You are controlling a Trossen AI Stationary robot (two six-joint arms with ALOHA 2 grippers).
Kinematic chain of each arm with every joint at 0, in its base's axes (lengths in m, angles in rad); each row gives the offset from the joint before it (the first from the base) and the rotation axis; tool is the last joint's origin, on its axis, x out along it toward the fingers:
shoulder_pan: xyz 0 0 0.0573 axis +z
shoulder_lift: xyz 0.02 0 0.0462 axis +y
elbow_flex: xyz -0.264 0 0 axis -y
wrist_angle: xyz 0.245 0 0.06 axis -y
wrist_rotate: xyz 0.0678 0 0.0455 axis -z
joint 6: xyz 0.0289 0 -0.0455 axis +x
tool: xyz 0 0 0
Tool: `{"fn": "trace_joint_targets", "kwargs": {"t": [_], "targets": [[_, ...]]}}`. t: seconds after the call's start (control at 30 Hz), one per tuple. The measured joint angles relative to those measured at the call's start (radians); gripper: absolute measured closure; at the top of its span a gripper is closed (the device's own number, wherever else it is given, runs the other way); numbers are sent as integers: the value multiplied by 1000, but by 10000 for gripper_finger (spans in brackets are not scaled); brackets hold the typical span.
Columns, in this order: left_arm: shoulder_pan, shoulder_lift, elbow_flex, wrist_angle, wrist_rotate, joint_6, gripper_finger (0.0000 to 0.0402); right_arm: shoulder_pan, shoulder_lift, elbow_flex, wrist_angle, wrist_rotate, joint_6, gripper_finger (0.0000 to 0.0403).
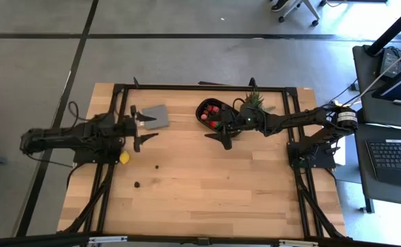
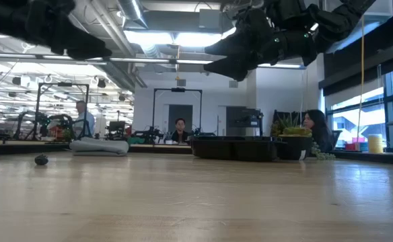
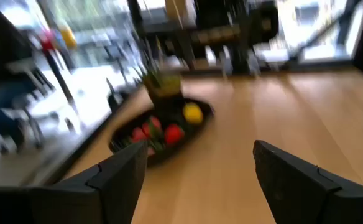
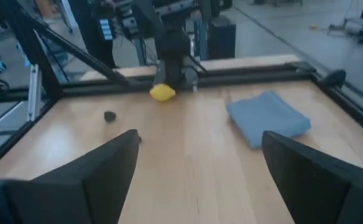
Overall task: Pick and placing Produce into tupperware
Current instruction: Put the blueberry into the black bin
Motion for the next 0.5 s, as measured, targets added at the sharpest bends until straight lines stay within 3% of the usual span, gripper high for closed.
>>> {"fn": "trace_joint_targets", "kwargs": {"t": [0.3,0.5], "targets": [[-161,389,331,-467,37,-142,128,0,0,-30,-17,0,18,61],[-253,579,346,-495,32,-268,136,0,0,-37,-16,0,-8,61]]}}
